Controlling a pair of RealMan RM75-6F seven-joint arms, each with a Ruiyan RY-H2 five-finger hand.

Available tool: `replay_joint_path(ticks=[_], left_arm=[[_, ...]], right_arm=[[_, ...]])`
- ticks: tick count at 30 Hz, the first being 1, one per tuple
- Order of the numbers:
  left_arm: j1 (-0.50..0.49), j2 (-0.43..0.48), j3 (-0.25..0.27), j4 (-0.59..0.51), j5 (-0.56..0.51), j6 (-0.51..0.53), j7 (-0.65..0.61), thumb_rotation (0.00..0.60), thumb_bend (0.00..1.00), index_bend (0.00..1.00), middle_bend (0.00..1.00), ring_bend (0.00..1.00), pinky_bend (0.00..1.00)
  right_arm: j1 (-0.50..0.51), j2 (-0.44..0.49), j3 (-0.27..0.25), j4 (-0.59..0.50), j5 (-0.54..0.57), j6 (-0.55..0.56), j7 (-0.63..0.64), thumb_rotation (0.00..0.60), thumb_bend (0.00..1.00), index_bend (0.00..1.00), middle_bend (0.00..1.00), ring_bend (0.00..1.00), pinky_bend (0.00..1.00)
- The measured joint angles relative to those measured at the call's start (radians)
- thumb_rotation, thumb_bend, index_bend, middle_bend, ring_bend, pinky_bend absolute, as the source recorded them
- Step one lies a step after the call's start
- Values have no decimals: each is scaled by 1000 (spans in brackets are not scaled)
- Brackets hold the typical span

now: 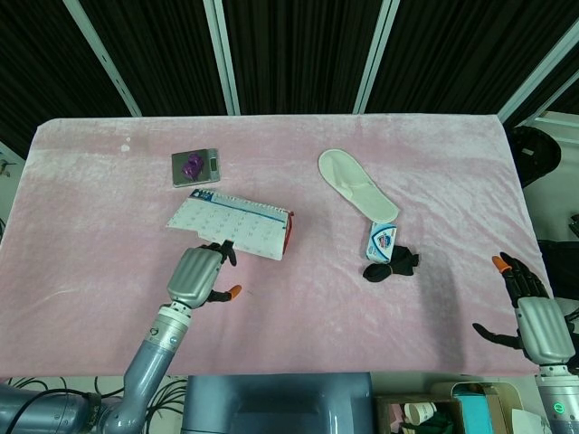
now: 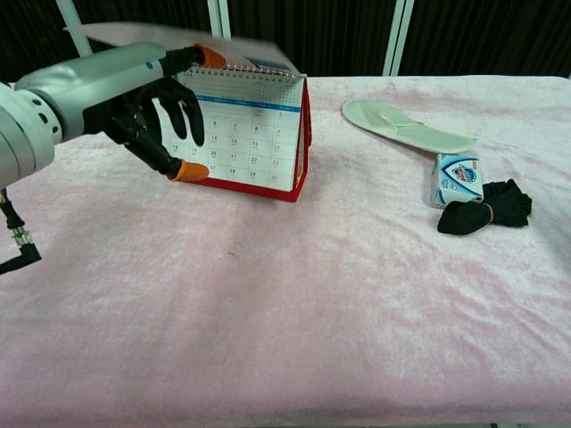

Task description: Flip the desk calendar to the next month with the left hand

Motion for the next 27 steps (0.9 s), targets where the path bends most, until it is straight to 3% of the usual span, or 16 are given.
replay_joint_path(ticks=[7, 13, 19, 27], left_arm=[[-23, -5, -9, 51, 89, 27, 77, 600, 197, 4, 324, 246, 330], [-51, -3, -41, 86, 87, 1, 113, 600, 76, 0, 116, 52, 123], [-100, 10, -92, 113, -14, -65, 190, 600, 0, 0, 28, 0, 36], [-181, 32, -177, 159, -189, -150, 285, 600, 0, 0, 10, 0, 38]], right_arm=[[2, 0, 2, 0, 6, -5, 4, 600, 23, 0, 0, 0, 101], [2, 1, 3, -2, 10, -9, 5, 600, 24, 0, 0, 0, 101], [3, 0, 5, -7, 20, -15, 4, 600, 24, 0, 0, 0, 101], [2, 2, 4, -11, 20, -17, 8, 600, 23, 0, 0, 0, 101]])
